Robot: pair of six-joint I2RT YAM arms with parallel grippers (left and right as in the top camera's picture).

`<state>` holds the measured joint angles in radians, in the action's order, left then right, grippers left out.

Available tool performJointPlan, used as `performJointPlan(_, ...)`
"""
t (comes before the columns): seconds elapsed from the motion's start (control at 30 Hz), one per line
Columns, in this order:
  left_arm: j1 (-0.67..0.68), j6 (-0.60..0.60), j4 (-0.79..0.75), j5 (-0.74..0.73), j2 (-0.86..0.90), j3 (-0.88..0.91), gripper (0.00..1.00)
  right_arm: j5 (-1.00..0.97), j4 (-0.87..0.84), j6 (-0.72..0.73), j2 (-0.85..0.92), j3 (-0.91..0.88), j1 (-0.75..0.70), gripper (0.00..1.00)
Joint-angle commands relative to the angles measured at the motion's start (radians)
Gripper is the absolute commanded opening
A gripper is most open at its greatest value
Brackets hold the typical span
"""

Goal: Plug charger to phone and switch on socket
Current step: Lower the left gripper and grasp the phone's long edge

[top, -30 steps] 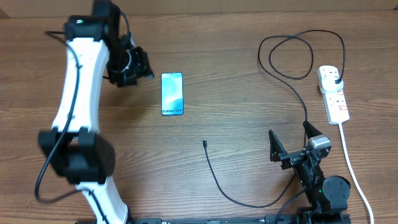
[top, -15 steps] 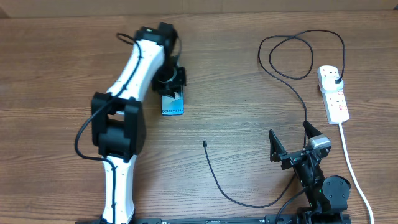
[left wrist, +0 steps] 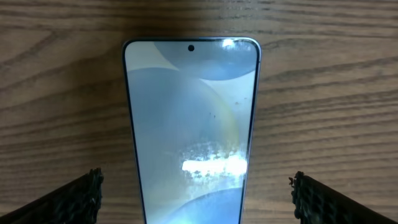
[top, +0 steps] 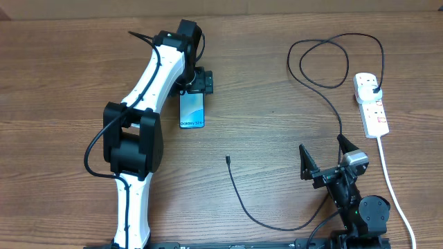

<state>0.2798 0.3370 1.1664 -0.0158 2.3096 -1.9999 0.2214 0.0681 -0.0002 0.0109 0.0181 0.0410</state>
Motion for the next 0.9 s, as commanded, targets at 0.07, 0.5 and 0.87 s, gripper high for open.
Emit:
performJointPlan(0.07, 0.011, -0.014, -0.085, 0.022, 0.009, 0.128, 1.00, -0.003, -0.007, 0.003, -0.008, -0.010, 0.005, 1.00)
performJointPlan(0.5, 0.011, 0.080, -0.110, -0.014, 0.009, 0.280, 0.86, -0.003, -0.007, 0.003, -0.008, -0.010, 0.005, 1.00)
performJointPlan(0.87, 0.011, 0.100, -0.197, 0.069, 0.009, 0.376, 1.00, -0.003, -0.007, 0.003, -0.008, -0.010, 0.005, 1.00)
